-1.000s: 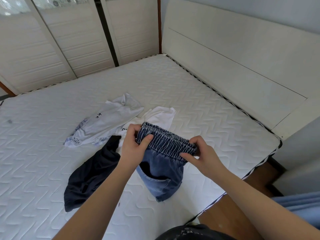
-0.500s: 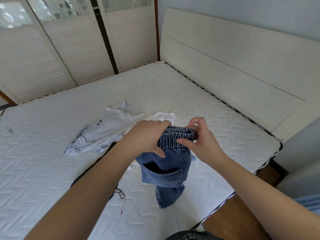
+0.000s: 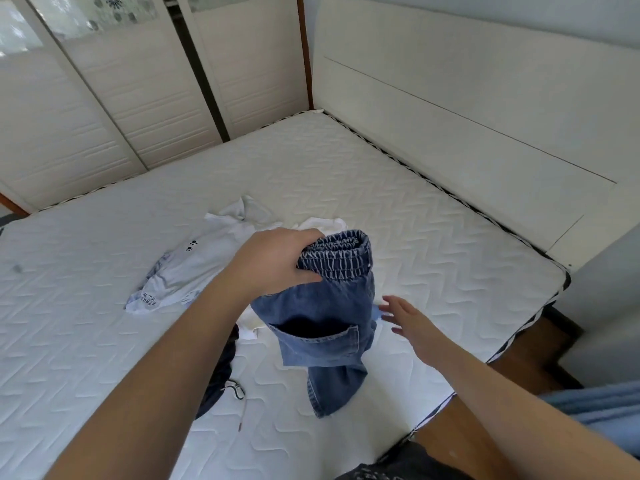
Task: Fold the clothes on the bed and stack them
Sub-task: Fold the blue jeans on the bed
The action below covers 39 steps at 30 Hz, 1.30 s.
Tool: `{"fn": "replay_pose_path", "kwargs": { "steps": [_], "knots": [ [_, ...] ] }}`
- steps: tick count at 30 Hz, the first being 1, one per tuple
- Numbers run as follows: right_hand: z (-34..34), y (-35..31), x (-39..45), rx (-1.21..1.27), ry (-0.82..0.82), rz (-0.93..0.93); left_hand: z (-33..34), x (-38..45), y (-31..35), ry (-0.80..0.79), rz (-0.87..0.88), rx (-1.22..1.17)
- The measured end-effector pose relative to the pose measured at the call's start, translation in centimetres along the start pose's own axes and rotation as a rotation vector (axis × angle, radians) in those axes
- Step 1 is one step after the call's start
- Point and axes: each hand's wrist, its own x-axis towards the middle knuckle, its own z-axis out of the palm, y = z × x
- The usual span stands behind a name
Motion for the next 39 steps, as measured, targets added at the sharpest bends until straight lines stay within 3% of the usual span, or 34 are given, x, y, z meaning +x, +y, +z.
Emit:
{"fn": "replay_pose_path", "kwargs": {
  "steps": [3, 7, 12, 16, 20, 25, 30, 34, 39],
  "knots": [
    [-0.7, 1.9, 2.4, 0.034, -0.070, 0.206, -0.9, 1.8, 0.8, 0.011, -0.017, -0.005],
    [-1.3, 2.5, 5.8, 0.148, -0.142, 0.326, -2.4, 4.2, 1.7, 0.035, -0.034, 0.005],
    [-1.3, 0.3, 9.1, 0.597, -0.253, 0.290, -4.1, 6.1, 2.0, 0.089, -0.123, -0.032],
    [-1.1, -1.9, 11.3, 0.832, -0.236, 0.247, -5.4, 6.1, 1.5, 0.160, -0.199, -0.081],
    [-3.3, -5.4, 12.8, 0.859, -0.250, 0.081, -7.0, 5.7, 0.2, 0.278, -0.299, -0.155],
    [-9.2, -13.1, 13.5, 0.644, -0.004, -0.121, -8.4, 5.2, -0.9, 0.386, -0.401, -0.234],
    [-14.8, -21.7, 11.6, 0.585, 0.079, -0.358, -8.7, 6.1, -0.3, 0.551, -0.452, -0.406],
    [-18.3, -29.4, 9.3, 0.576, 0.066, -0.594, -9.2, 7.8, 0.3, 0.691, -0.475, -0.606],
    [-21.3, -36.8, 6.2, 0.461, -0.103, -0.832, -10.6, 9.5, 0.2, 0.829, -0.459, -0.989]
  ]
}}
